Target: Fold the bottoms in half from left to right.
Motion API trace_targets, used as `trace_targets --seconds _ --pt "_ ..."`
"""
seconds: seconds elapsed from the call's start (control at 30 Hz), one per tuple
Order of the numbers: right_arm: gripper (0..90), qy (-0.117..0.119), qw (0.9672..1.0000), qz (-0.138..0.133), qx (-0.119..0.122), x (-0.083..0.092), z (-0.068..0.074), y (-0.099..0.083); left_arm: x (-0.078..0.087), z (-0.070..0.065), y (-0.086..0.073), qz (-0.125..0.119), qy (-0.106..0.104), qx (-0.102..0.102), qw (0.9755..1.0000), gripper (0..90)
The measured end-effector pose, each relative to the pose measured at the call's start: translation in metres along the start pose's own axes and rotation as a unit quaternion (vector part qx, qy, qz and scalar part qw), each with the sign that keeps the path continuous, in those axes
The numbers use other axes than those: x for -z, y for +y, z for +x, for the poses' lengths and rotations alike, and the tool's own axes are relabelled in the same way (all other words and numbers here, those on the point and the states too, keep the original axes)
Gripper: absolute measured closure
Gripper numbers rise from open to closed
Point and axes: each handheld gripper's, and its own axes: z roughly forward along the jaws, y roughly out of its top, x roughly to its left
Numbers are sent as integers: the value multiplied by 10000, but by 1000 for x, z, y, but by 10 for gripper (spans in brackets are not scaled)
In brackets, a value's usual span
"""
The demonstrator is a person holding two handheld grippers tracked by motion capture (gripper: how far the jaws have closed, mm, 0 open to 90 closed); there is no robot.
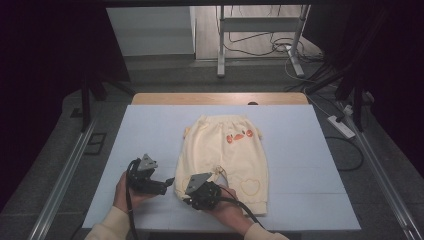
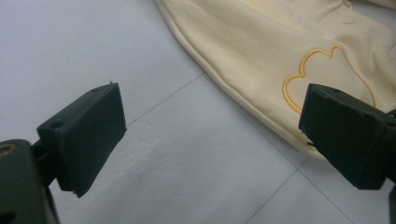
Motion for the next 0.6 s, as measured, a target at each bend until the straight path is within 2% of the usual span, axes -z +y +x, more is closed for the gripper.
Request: trace_targets --seconds 0.6 --pt "780 102 9998 -160 -109 6 -1 1 0 4 3 -72 -94 122 9999 72"
